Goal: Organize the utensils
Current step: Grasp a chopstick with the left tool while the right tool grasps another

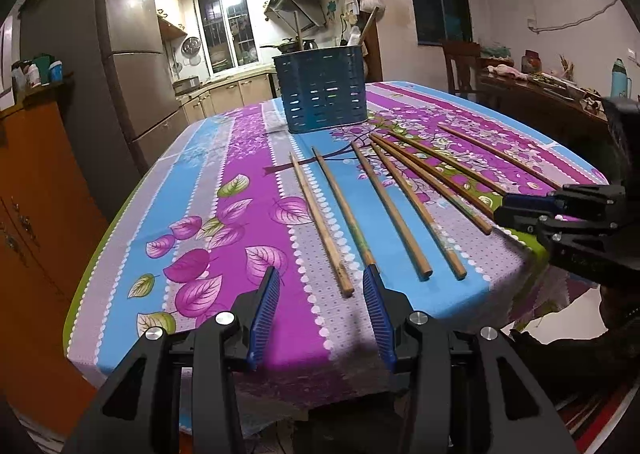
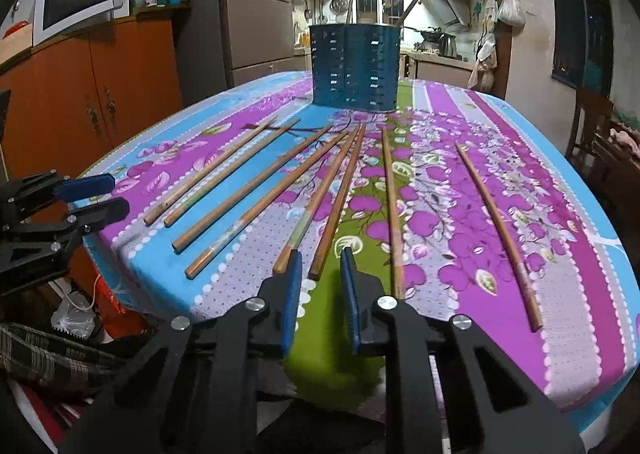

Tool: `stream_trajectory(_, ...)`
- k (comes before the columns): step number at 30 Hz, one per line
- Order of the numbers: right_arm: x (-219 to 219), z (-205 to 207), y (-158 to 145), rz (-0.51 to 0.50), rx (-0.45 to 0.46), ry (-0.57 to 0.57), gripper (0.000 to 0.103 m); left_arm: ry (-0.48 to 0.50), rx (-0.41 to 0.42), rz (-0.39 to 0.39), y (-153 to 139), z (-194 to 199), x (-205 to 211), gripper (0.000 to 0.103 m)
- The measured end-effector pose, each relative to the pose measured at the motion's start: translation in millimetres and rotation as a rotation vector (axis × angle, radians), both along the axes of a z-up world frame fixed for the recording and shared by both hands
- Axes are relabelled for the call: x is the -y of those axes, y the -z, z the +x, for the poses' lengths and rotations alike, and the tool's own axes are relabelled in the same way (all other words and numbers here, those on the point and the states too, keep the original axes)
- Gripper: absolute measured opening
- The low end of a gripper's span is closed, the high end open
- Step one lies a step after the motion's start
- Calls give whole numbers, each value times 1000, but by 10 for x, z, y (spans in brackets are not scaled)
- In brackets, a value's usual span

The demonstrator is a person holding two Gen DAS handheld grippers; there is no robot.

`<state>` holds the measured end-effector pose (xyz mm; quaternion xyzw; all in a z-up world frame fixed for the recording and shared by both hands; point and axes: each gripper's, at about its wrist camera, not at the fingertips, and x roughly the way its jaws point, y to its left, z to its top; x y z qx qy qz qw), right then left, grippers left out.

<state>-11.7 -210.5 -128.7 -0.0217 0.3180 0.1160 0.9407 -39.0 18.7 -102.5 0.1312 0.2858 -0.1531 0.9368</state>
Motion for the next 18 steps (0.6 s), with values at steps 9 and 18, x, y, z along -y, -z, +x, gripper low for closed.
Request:
stream_trajectory(9, -27, 28, 30, -5, 3, 25, 9, 26, 4, 0, 8, 3, 19, 46)
stream_trajectory(18, 46, 4, 30, 47, 15, 69, 5, 215, 5, -6, -33, -75, 310, 33)
